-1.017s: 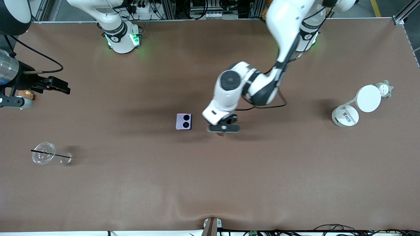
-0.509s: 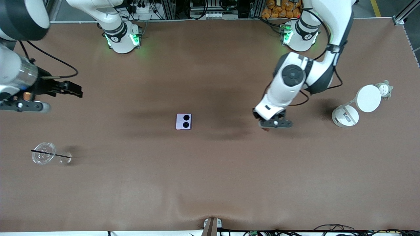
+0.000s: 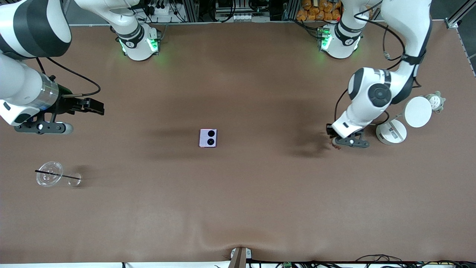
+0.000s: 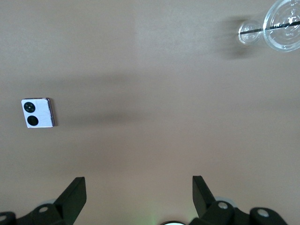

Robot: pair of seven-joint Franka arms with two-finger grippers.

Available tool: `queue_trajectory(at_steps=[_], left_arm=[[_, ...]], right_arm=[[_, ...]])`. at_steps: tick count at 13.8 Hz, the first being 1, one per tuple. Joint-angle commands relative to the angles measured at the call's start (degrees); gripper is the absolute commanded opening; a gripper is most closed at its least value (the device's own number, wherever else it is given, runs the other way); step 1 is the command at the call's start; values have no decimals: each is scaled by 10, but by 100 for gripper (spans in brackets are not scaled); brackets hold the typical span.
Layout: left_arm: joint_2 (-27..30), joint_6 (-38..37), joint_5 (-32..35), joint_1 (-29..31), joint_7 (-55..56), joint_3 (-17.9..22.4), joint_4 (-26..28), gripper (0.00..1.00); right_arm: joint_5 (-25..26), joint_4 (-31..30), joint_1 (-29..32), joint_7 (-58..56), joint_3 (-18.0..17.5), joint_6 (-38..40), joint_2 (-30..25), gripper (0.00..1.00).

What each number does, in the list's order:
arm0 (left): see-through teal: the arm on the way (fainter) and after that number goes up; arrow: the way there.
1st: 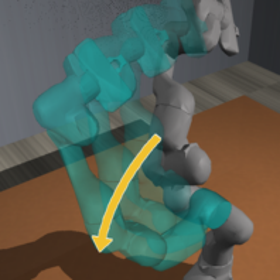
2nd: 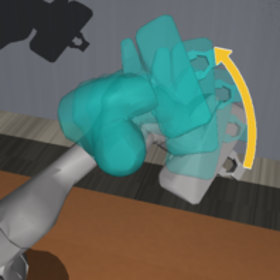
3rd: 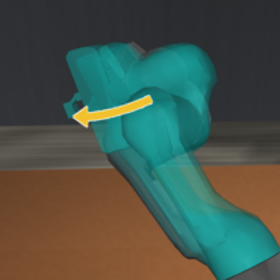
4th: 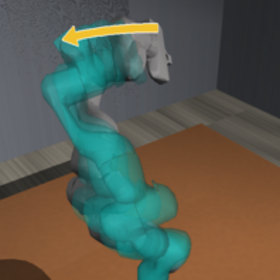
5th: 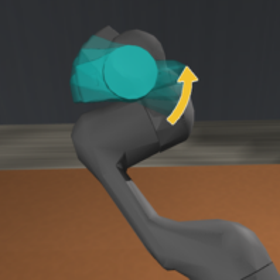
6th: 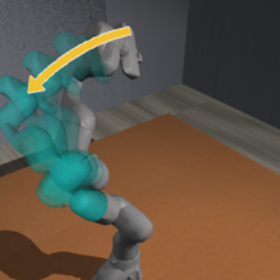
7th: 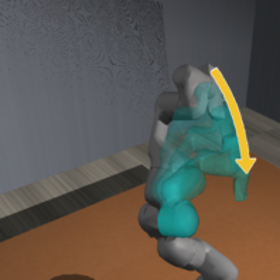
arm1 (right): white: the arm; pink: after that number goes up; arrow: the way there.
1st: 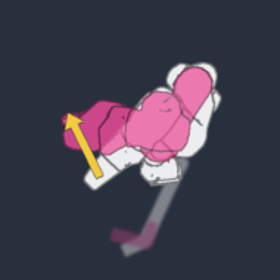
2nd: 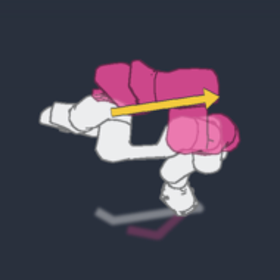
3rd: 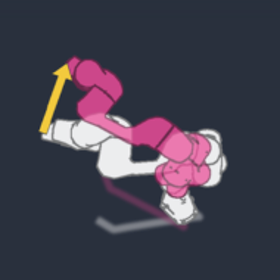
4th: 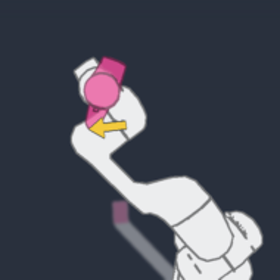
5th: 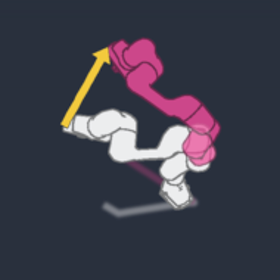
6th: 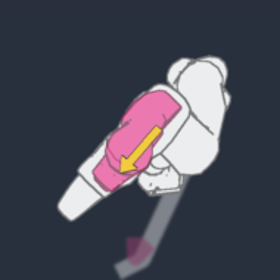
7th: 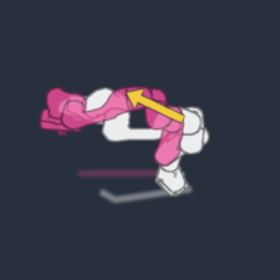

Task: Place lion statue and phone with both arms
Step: 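Lower the lion by the white cup while the right gripper reaches the phone, then open the left gripper on the lion while the right gripper grasps the phone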

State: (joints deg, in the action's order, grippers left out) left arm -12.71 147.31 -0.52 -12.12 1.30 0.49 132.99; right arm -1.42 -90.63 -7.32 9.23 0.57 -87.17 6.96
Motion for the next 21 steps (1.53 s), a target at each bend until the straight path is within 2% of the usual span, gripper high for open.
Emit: queue_trajectory(at_steps=[1,5,9,14,18,20,21], left_arm=[[29,11,10,46,-52,-8,46,0],[19,16,10,100,-138,-8,54,0],[11,23,10,117,-169,-8,54,0],[-5,31,3,123,-167,-7,49,0],[-10,32,3,128,-167,-6,45,0],[-13,32,3,131,-167,-5,40,0],[-15,32,3,131,-167,-5,39,4]], right_arm=[[-3,1,-27,43,2,-7,6,100],[-3,-14,-48,62,2,-37,15,100],[-3,-43,-74,68,2,-98,31,100],[-1,-43,-144,178,2,-178,94,100],[3,-43,-172,181,2,-273,159,100],[3,-44,-194,182,2,-286,176,100],[2,-52,-206,182,2,-287,182,100]])
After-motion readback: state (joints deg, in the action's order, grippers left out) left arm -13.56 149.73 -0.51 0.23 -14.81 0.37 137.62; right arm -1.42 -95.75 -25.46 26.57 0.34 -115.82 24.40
